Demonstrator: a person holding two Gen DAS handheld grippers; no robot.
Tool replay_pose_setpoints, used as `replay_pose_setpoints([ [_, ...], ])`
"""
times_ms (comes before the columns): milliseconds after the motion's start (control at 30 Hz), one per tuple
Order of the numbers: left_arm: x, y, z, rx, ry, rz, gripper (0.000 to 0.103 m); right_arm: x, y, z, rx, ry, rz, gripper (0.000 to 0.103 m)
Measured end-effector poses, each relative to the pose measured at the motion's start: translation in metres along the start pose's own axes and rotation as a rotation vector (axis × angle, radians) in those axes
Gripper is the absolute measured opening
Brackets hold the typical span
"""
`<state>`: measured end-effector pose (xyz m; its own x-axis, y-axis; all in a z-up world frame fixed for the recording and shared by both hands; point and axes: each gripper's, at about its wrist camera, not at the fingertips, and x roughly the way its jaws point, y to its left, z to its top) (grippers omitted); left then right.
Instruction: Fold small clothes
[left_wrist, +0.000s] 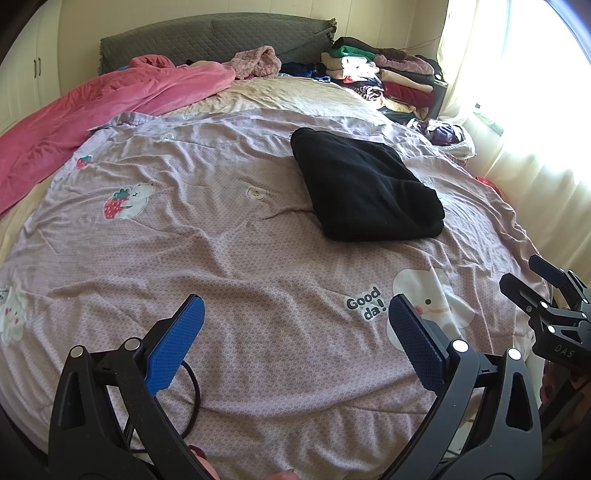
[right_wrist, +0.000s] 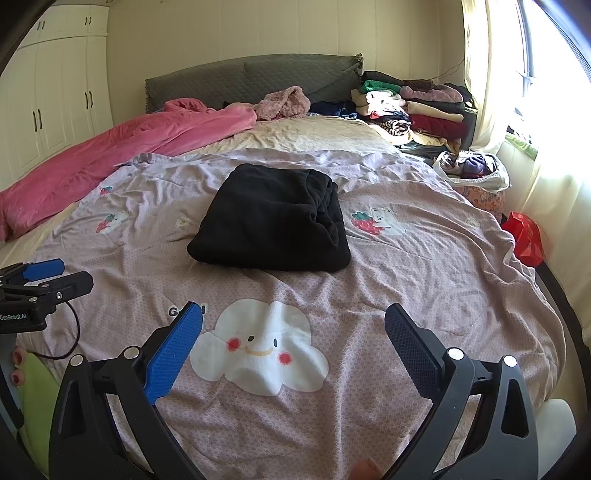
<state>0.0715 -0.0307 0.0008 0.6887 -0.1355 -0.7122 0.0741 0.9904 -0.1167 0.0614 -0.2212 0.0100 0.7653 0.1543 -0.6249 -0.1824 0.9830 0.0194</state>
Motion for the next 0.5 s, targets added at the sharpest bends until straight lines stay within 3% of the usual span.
replay_pose_setpoints([
  [500, -0.001, 0.011, -0.002, -0.024, 0.018, 0.019, 0.094, -0.001, -0.011, -0.001, 0.023, 0.005, -0.05, 0.099],
])
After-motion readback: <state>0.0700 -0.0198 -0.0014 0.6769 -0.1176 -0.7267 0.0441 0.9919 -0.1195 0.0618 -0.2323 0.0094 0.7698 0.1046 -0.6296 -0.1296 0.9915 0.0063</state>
